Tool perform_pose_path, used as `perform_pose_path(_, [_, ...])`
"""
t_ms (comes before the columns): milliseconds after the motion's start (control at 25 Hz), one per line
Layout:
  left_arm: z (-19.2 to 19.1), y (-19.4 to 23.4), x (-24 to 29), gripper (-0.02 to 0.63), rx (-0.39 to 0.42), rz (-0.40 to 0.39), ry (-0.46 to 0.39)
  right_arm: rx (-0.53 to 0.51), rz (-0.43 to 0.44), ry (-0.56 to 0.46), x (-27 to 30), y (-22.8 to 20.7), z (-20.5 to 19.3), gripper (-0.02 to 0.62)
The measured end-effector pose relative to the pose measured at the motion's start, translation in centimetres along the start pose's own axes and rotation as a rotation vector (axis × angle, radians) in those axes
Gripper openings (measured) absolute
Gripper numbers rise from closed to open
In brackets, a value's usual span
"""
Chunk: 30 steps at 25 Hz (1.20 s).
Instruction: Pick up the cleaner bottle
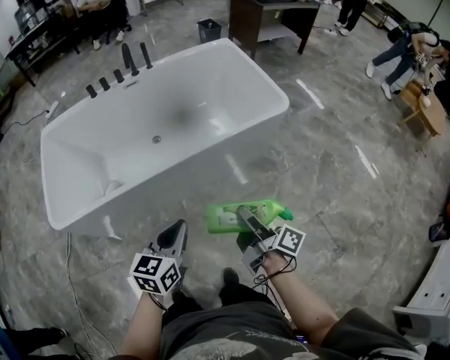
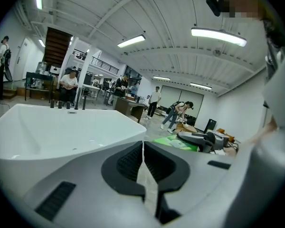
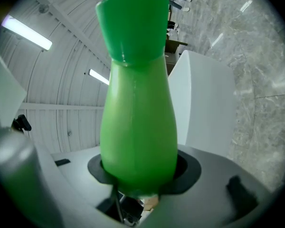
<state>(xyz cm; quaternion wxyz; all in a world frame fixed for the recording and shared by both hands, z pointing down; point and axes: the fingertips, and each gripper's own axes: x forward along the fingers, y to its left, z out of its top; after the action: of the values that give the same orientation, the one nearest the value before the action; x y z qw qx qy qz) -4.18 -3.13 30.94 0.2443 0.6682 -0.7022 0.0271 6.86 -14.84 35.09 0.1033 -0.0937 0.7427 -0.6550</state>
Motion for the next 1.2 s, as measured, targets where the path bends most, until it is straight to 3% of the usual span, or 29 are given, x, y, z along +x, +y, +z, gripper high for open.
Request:
perform_pose_path(400, [3.1, 1.0, -0.8, 0.020, 0.010, -0.067, -0.021, -0.036, -0.028, -0.081, -0.6, 2.6, -0.5, 0.199])
perform_pose_path(640, [0.3, 4.7, -9.1, 0.020, 0.036, -0.105, -0.025, -0.023, -0.053, -0.132, -1.5, 3.5, -10.4, 0.199])
perform_pose_path(1040, [-2.5, 8.1, -19.4, 0.020, 0.042, -0.164, -0.043, -0.037, -0.038, -0.203, -1.7, 6.6, -21.1, 0.199])
perform_pose_path(1200, [-5.3, 9.9, -25.5, 0.020, 0.064, -0.200, -0.026, -0.023, -0.063, -0.251, -3.5, 6.5, -27.8, 0.199])
